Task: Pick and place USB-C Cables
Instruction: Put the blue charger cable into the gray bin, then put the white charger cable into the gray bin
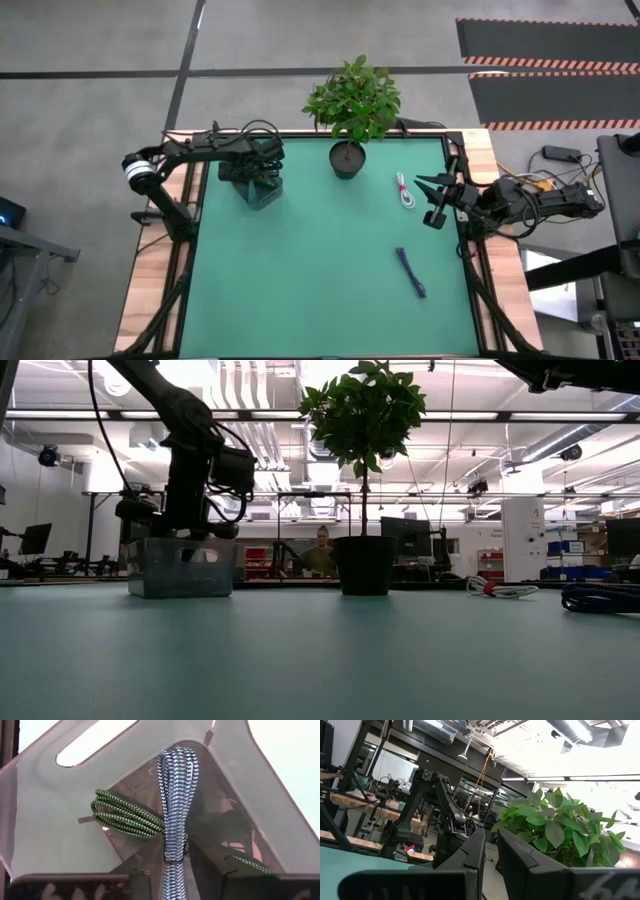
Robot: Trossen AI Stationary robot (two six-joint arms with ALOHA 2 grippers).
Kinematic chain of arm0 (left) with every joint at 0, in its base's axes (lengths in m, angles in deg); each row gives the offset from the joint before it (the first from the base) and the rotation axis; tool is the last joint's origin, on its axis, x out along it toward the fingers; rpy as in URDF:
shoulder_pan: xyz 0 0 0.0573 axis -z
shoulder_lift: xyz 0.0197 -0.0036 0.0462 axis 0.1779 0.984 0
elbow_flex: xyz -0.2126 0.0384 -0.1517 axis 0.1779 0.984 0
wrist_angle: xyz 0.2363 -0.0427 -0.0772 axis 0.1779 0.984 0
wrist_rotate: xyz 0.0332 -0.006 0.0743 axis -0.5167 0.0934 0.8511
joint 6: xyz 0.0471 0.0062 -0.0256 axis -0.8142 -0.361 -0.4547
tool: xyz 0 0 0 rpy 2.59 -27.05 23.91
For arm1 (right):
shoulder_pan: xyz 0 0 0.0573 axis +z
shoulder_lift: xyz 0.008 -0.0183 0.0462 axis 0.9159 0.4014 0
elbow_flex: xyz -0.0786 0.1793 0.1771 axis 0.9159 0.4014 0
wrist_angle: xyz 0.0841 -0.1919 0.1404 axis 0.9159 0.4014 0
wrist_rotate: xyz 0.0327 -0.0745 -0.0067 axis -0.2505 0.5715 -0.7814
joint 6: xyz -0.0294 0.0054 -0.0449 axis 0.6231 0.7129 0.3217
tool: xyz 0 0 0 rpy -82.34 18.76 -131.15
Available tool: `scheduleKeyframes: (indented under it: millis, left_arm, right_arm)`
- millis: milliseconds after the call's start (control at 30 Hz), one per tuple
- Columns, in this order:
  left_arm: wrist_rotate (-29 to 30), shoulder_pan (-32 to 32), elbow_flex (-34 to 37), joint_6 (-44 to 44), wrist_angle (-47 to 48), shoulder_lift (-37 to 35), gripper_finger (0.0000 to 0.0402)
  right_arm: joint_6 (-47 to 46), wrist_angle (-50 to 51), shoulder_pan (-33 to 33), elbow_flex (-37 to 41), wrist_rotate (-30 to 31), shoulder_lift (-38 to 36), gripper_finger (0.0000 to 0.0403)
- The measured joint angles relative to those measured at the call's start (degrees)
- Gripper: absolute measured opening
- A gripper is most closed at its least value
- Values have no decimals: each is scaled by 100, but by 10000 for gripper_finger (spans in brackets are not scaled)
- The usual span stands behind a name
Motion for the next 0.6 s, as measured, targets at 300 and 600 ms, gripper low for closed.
scheduleKeyframes:
  millis: [300,600]
  left_arm:
    - [-192,9,-16,-190,37,-139,113]
    - [-188,139,-24,-752,42,-1029,114]
  right_arm:
    - [4,17,2,0,0,0,43]
    - [-12,-4,1,0,0,0,43]
